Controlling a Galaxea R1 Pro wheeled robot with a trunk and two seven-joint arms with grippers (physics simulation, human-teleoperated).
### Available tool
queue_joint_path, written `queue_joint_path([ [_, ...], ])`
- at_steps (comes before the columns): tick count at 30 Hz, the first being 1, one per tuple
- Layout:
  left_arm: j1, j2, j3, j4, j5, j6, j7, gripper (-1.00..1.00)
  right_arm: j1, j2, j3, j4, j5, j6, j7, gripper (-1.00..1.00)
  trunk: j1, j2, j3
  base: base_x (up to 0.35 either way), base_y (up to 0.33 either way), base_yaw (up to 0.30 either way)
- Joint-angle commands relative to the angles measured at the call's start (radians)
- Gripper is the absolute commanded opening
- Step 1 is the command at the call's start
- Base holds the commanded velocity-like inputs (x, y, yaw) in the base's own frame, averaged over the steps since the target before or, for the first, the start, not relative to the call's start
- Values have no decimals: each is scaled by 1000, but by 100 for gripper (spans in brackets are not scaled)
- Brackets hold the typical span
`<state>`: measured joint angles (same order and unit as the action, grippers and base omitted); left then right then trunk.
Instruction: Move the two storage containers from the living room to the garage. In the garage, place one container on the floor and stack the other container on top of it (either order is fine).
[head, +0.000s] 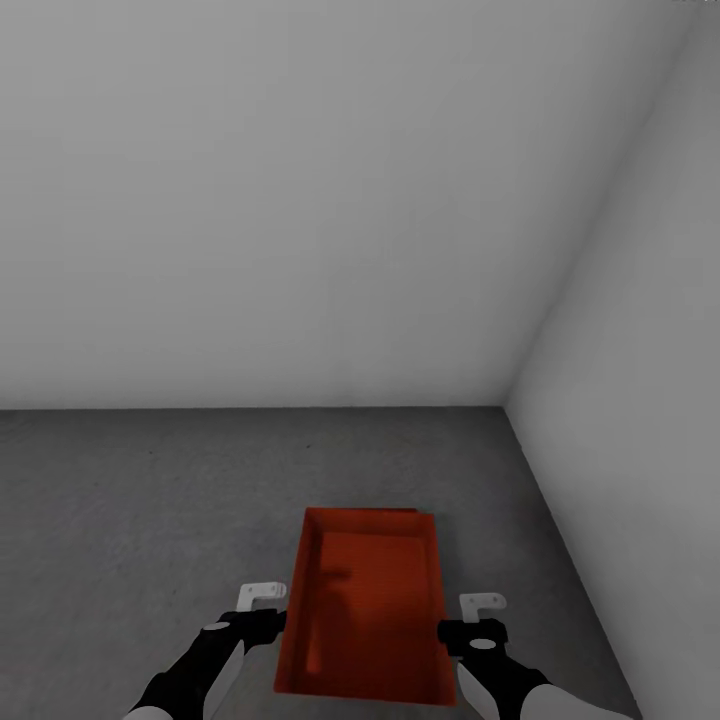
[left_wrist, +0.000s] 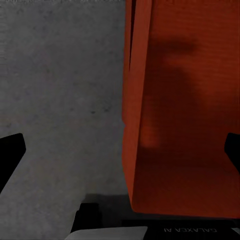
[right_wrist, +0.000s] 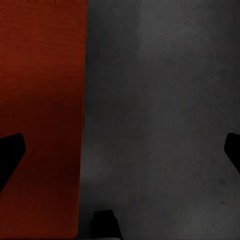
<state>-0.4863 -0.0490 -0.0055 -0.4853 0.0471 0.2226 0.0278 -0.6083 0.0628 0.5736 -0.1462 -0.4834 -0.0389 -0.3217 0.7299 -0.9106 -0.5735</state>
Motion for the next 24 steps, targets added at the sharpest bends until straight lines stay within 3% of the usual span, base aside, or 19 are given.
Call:
queue_joint_path([
  [1, 0, 0, -1, -2, 5, 6, 3, 100, -1, 0, 8, 1, -11, -4, -4, 100, -4, 7, 2, 0, 0, 0],
  [24, 0, 0, -1, -3, 5, 6, 3, 100, -1, 0, 8, 1, -11, -4, -4, 100, -84, 154, 68, 0, 0, 0],
])
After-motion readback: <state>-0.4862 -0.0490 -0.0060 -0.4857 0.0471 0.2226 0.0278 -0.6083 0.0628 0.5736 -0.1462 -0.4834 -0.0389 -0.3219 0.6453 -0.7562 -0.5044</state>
